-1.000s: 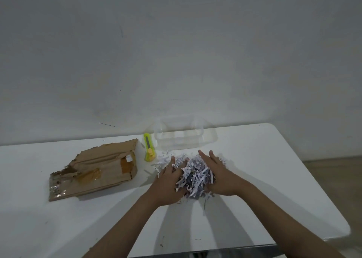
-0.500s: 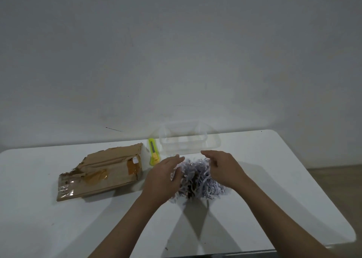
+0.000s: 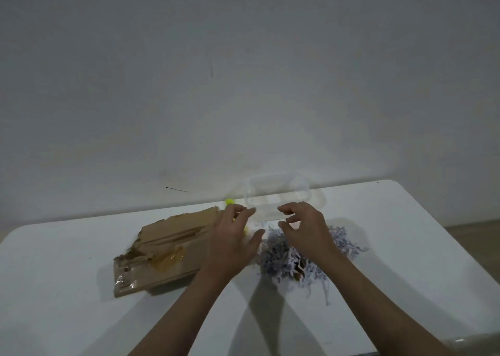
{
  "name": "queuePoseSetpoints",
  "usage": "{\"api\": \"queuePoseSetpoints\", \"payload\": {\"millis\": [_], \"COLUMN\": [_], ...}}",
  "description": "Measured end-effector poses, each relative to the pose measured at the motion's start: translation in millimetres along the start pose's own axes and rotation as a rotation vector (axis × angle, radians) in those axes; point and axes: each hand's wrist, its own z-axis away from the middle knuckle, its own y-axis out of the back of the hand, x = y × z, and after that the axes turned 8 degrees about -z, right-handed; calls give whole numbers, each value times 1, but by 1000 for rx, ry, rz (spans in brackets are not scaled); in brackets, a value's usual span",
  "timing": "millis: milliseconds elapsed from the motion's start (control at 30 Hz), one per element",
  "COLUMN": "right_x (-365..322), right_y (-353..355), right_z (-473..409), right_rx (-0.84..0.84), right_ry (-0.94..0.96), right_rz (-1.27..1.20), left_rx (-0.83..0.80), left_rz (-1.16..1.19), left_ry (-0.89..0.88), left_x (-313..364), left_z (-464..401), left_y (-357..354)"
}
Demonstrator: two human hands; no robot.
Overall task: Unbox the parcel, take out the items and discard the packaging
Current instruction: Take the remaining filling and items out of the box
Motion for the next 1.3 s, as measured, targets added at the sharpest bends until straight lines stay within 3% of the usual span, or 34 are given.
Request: {"api": "queuePoseSetpoints", "payload": {"millis": [200, 433, 567, 700, 833, 933, 1067, 1300], "right_x": [-28, -79, -84, -81, -67, -57, -59, -74], "right_y": [-67, -152, -176, -178, -180, -182, -182, -200], "right_z": [-4, -13, -15, 0, 36, 56, 54, 40], "right_rx": [-26, -166, -191, -105, -134, -83, -40, -140], "right_ry": [13, 179, 144, 77, -39, -26, -69, 25], "right_rz": [-70, -125, -53, -5, 7, 24, 3, 151], "left_rx": [56, -124, -166, -210, -178, -190, -331, -339], "left_rz": [13, -106, -4, 57, 41, -59, -91, 227], "left_ry": [165, 401, 386, 361, 382, 251, 188, 214], "left_x": [-78, -169, -192, -188, -182, -188, -203, -218], "left_z": [22, 50, 58, 65, 74, 81, 94, 107], "left_y": [48, 93, 93, 88, 91, 92, 85, 83]}}
